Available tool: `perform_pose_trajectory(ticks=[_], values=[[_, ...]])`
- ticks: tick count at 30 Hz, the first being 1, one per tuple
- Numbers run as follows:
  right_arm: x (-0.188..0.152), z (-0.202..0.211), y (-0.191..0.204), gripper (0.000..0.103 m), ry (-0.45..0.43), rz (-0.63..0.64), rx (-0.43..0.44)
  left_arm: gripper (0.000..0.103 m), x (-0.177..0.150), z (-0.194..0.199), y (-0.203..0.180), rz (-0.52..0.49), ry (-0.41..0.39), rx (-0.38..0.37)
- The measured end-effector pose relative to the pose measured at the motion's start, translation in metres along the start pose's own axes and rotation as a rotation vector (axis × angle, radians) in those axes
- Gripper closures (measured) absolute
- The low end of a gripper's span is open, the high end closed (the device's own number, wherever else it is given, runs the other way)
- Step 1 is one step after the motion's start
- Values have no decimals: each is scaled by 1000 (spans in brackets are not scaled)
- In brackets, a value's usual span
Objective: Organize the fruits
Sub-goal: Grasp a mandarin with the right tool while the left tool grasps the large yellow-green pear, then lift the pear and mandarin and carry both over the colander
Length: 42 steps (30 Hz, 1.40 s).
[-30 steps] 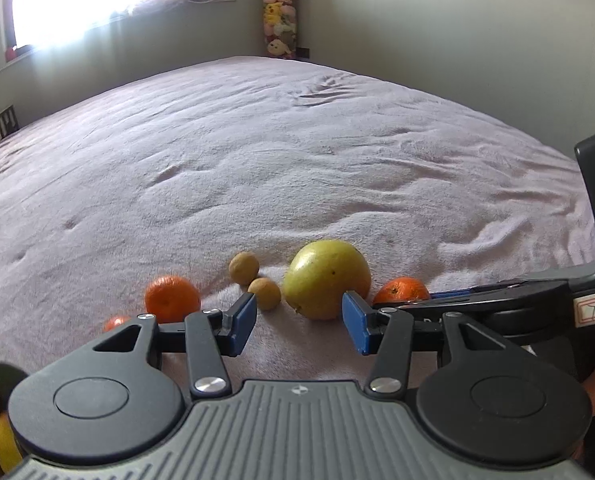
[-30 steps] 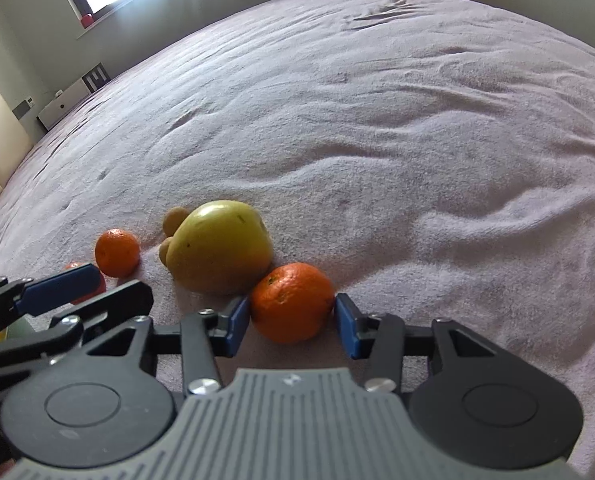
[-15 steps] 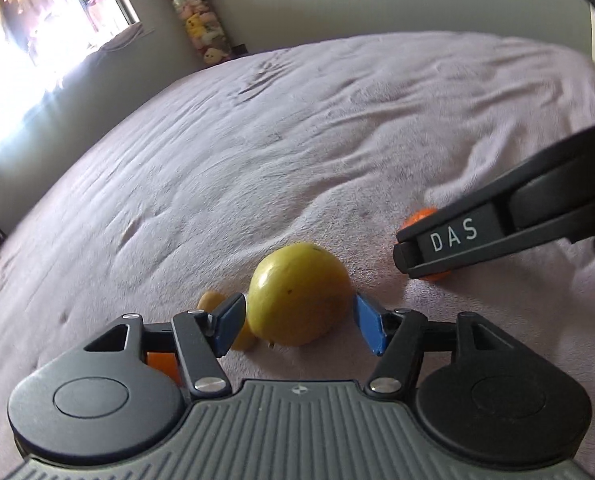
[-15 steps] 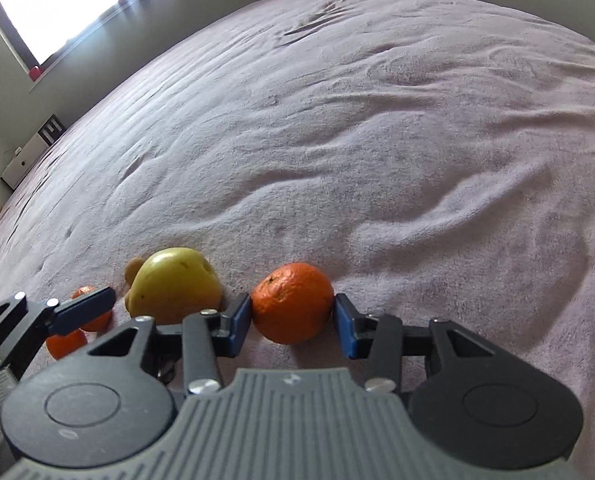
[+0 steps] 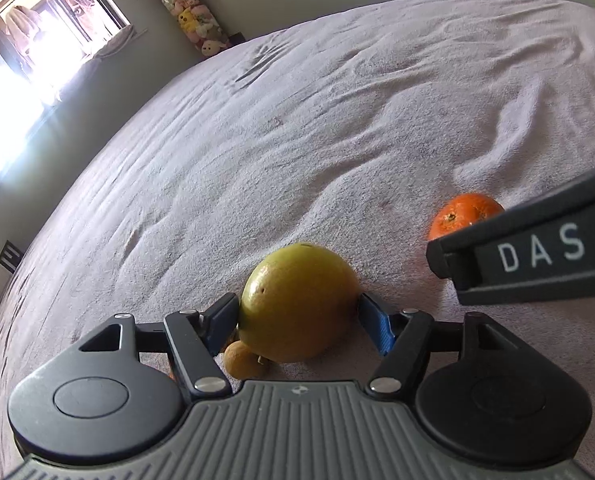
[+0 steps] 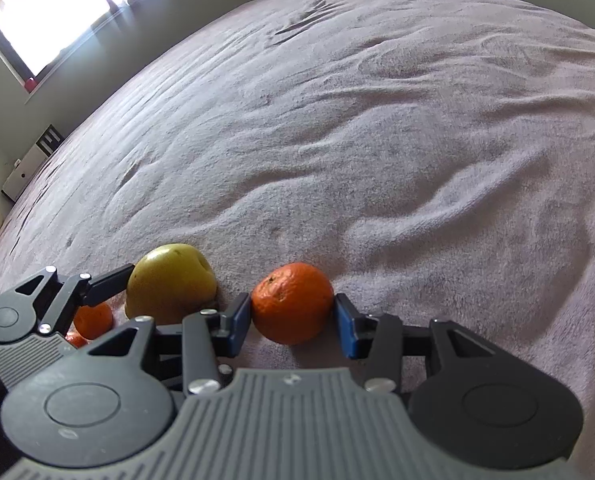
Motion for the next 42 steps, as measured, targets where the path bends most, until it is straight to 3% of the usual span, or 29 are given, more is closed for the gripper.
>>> perform_pose_trajectory(ticks=[8,16,25,35,42], values=[[0,0,-1,60,2,-8,3,28,0,-4,3,44,27,-21],[3,8,3,61,-6,-26,38,28,-8,17,22,218,37,-93],[1,27,19,61,-21,-22,129,28,-29,62,46,370,54,-122],[-10,51,61,61,-6,43,256,28,-68,121,94,582,35,-191],[-27,68,102,61,9,132,328,28,-104,154,126,686,29,-165]])
Point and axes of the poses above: each gripper's, at about its wrist camera, not at the fingertips, and z roughly against the way its jaws point, y to its left, x to its top, the point moved 4 cm from there along -z, roughly the way its jaws point, and after that the axes turned 15 degrees about y, right-handed, at the moved point
